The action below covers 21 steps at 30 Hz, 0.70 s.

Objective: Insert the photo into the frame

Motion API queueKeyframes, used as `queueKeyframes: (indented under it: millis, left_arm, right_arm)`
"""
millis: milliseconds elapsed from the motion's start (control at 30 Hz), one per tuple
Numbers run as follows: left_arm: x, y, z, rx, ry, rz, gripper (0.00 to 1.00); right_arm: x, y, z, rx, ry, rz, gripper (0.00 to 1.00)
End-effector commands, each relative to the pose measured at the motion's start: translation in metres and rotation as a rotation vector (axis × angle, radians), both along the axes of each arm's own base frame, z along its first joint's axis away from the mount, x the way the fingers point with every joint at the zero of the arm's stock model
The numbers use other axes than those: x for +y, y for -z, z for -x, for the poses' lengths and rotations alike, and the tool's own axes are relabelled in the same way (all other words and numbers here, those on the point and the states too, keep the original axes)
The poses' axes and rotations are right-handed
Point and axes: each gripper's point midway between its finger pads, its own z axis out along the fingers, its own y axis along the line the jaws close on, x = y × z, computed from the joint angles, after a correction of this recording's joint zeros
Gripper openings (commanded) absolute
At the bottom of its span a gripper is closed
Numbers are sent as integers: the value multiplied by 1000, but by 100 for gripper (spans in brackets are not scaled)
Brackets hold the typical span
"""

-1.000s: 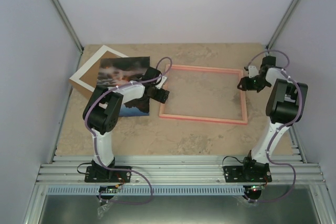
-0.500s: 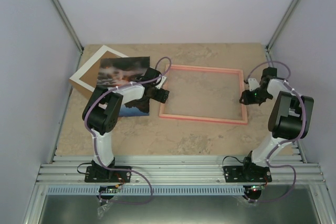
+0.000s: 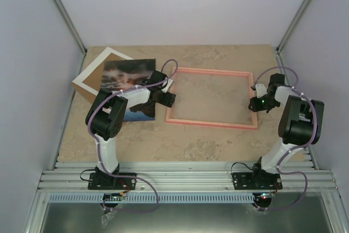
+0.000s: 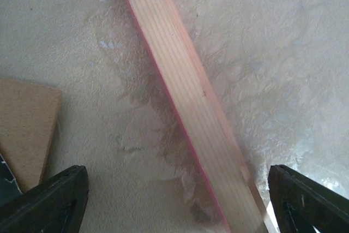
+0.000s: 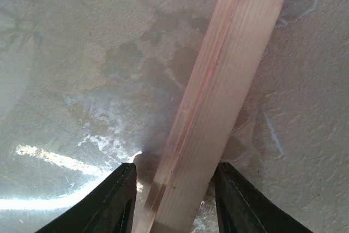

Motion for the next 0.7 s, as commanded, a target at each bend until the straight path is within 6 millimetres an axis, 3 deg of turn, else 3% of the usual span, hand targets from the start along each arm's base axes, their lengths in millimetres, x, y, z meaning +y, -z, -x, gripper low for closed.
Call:
queueKeyframes:
  millis: [0, 133, 300, 467, 667]
  left_arm:
    - [18, 44, 38, 179, -25, -67, 92]
    - [12, 29, 36, 157, -14, -34, 92]
    - [0, -11, 23, 57, 15, 43, 93]
    - [-11, -36, -6, -10, -4, 74, 94]
    - [-15, -36, -50, -67, -53, 54, 94]
  right_arm:
    - [-12, 21, 19, 81, -16, 76, 42]
    - [0, -8, 10, 25, -48, 13, 47]
    - [13, -41, -11, -71, -80, -63, 54]
    - [10, -51, -45, -129, -64, -96, 60]
    - [-2, -53, -95, -206, -7, -95, 67]
